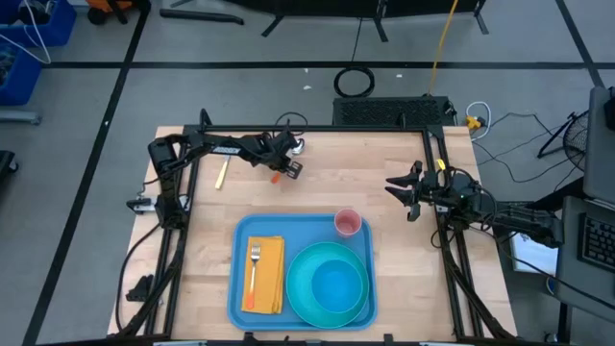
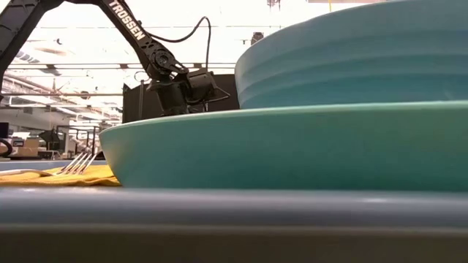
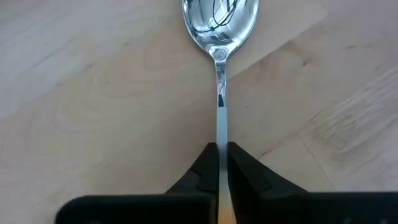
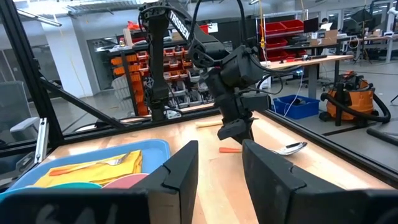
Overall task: Set up tray
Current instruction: Put the orange spoon on top of the yellow napkin to the right of the orange fork
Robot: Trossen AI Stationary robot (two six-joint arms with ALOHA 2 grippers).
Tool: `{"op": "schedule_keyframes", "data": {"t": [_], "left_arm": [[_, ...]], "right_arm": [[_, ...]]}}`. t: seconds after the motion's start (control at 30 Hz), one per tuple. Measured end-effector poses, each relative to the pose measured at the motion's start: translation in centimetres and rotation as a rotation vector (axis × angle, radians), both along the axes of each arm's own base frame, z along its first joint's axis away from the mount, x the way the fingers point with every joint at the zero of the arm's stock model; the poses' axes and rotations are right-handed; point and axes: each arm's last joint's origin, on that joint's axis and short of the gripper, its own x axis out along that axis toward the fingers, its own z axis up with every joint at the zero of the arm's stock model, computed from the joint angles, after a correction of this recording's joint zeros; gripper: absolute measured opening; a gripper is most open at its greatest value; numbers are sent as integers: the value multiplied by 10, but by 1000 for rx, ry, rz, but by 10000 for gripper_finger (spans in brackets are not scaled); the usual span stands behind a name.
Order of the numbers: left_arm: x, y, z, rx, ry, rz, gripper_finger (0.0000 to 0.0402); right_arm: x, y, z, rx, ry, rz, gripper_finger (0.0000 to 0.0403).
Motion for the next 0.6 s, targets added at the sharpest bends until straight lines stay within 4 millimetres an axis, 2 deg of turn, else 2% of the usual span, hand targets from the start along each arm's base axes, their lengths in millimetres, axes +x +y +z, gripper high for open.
{"op": "schedule_keyframes", "data": {"t": [0.17,0.33,0.43,0.5,0.6], "left_arm": [[-1,-7,8,-22,-6,-25,9],[-2,-39,44,0,-20,-107,8],[-6,-71,67,21,-22,-149,8],[-8,-101,82,27,-83,-174,8],[-20,-155,92,5,-151,-189,8]], "right_arm": [[0,0,0,0,0,0,114],[0,0,0,0,0,0,114],[0,0,0,0,0,0,114],[0,0,0,0,0,0,114],[0,0,0,0,1,0,114]]}}
